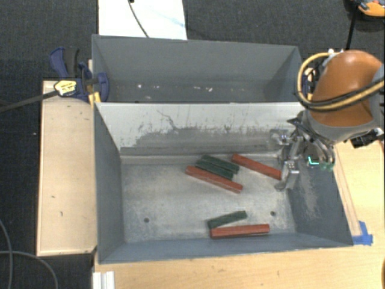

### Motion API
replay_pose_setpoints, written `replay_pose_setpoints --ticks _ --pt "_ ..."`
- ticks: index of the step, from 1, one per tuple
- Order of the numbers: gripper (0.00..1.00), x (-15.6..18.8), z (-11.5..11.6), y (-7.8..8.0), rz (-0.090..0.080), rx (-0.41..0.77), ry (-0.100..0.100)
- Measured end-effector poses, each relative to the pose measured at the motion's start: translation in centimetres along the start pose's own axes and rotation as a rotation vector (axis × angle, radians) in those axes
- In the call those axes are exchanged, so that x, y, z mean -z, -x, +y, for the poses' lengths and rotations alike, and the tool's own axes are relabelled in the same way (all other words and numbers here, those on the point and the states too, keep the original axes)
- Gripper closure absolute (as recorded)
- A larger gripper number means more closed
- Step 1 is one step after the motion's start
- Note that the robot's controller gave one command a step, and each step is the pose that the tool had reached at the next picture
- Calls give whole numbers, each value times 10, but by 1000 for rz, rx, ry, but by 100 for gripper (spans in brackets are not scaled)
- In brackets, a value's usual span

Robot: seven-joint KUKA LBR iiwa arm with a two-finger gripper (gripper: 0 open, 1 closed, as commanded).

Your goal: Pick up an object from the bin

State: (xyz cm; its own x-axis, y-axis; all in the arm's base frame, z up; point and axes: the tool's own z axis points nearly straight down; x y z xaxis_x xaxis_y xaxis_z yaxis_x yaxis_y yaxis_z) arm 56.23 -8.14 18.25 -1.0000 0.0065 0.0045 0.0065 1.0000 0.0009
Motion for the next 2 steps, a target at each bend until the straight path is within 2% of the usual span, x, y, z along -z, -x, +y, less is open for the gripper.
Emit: replay_pose_setpoints --ticks 1,2 --pt "0 4 0 2 -8 2 -1" --pt "0 -52 63 9 -12 19 -1"
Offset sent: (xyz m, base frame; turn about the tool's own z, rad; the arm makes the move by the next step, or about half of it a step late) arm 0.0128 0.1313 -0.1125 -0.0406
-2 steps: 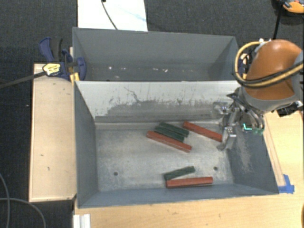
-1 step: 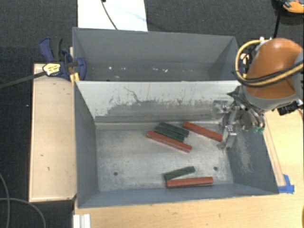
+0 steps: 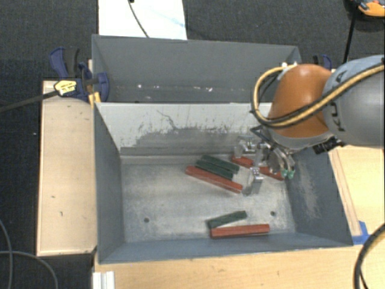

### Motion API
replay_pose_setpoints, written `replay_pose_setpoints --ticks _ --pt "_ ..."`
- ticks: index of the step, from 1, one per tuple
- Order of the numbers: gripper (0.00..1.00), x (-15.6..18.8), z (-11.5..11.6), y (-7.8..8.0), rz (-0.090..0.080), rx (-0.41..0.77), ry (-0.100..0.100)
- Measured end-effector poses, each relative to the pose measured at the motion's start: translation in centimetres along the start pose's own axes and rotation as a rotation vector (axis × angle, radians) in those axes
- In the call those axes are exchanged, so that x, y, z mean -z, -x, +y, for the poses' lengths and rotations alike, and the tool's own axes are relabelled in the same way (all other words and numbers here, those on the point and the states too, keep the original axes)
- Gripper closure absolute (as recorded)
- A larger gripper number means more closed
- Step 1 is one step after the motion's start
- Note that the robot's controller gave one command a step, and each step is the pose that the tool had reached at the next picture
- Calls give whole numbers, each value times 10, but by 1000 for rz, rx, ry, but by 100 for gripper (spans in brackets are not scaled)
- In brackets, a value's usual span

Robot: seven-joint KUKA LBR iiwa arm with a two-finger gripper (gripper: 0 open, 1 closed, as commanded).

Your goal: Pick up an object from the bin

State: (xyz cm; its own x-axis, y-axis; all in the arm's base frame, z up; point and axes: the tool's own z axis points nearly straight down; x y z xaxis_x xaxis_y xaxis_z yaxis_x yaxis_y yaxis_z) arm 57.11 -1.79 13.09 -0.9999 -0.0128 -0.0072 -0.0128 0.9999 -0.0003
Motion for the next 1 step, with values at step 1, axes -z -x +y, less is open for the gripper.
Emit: replay_pose_setpoints --ticks 1 --pt "0 -8 -29 11 4 -42 3"
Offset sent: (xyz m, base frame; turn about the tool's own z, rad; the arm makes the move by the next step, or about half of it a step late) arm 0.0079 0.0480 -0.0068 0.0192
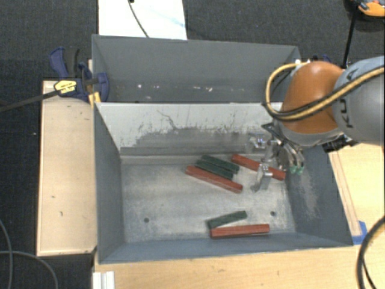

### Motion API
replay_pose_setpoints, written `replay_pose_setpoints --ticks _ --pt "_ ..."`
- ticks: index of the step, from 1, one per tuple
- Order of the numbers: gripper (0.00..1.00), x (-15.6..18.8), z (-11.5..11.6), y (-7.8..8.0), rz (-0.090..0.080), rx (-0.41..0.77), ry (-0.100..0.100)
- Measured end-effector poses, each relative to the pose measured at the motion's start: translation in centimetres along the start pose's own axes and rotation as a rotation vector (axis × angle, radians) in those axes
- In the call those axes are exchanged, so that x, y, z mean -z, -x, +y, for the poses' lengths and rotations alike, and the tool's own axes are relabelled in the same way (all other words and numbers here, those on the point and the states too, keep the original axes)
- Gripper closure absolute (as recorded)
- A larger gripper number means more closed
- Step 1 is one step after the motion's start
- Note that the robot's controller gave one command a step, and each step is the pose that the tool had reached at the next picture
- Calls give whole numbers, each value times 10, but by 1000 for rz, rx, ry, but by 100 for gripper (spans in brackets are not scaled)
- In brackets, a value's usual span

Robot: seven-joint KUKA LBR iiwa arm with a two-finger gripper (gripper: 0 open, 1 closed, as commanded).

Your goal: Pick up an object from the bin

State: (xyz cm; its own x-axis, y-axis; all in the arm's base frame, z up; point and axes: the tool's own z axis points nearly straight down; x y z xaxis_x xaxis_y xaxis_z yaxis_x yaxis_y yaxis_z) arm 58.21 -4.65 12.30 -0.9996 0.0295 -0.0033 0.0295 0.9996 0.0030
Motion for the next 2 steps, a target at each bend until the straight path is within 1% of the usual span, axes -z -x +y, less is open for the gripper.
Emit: replay_pose_setpoints --ticks 1,2 --pt "0 1 22 -2 1 -5 -6" --pt "0 -51 81 -2 -1 -19 -2"
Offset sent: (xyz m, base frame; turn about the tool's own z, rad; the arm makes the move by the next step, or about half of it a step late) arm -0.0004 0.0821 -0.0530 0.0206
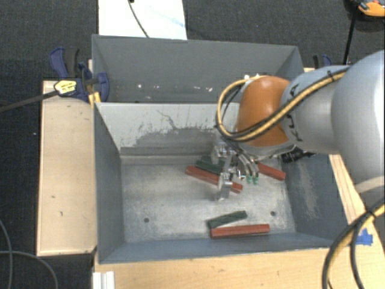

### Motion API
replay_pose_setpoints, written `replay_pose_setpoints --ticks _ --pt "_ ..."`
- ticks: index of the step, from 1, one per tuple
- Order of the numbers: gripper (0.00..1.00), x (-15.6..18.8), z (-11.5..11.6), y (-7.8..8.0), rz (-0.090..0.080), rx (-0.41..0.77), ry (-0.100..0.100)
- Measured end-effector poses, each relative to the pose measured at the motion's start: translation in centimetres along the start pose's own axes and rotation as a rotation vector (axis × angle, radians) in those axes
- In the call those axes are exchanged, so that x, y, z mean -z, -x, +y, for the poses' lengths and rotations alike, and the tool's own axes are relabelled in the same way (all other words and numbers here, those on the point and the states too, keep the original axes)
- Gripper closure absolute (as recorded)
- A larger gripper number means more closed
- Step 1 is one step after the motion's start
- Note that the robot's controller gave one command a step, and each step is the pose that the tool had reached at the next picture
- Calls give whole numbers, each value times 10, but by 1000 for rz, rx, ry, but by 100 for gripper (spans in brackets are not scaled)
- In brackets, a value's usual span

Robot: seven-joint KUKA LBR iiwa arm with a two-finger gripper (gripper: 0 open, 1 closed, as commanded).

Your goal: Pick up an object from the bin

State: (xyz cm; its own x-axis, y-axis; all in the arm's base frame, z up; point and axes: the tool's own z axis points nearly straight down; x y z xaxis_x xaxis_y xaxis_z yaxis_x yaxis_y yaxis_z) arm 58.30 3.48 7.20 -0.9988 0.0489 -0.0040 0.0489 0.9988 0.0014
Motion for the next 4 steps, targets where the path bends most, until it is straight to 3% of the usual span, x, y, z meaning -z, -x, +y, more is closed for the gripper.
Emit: replay_pose_setpoints --ticks 1,3,4 --pt "100 -3 16 3 -15 -84 4" --pt "100 0 15 2 -10 -98 5" --pt "100 13 15 -1 2 -95 1"
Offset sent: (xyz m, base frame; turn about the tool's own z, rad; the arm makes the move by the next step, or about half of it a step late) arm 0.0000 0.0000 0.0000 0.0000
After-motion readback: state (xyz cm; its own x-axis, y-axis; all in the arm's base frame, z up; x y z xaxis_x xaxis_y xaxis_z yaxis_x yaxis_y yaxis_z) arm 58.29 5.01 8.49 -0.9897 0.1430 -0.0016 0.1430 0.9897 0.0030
